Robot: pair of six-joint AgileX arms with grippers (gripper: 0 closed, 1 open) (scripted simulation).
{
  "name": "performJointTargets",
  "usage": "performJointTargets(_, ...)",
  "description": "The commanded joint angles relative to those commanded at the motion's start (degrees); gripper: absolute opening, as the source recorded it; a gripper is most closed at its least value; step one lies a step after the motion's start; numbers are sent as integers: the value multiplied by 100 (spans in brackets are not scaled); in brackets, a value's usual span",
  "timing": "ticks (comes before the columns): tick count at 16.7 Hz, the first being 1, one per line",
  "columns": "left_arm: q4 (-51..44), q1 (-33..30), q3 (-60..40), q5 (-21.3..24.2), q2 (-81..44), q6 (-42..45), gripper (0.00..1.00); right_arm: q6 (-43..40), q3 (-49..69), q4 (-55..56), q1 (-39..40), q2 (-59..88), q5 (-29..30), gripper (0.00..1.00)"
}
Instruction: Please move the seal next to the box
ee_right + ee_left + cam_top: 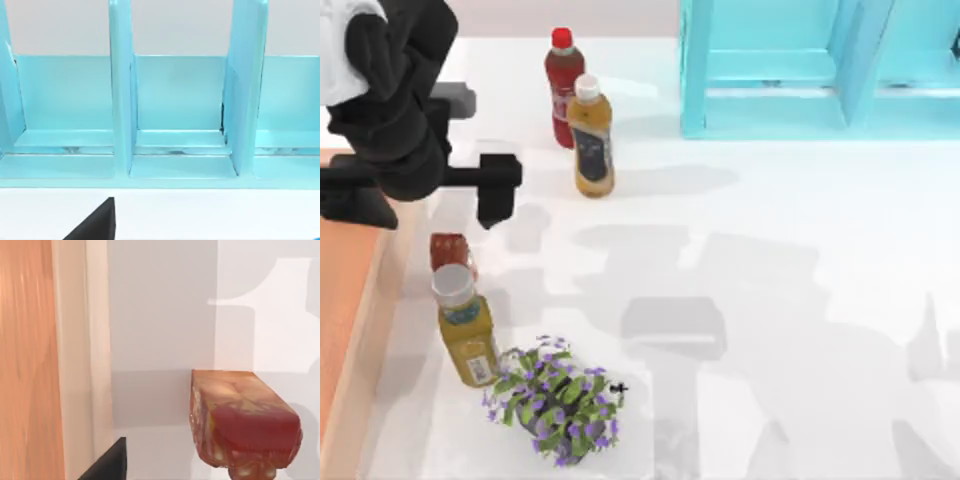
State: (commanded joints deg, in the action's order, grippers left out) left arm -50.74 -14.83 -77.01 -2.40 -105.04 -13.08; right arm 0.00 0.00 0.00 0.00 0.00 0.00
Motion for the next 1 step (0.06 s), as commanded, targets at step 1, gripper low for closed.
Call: performJointTargets(1, 0, 0, 0, 0, 0, 0, 100, 0, 0, 0, 0, 0, 0, 100)
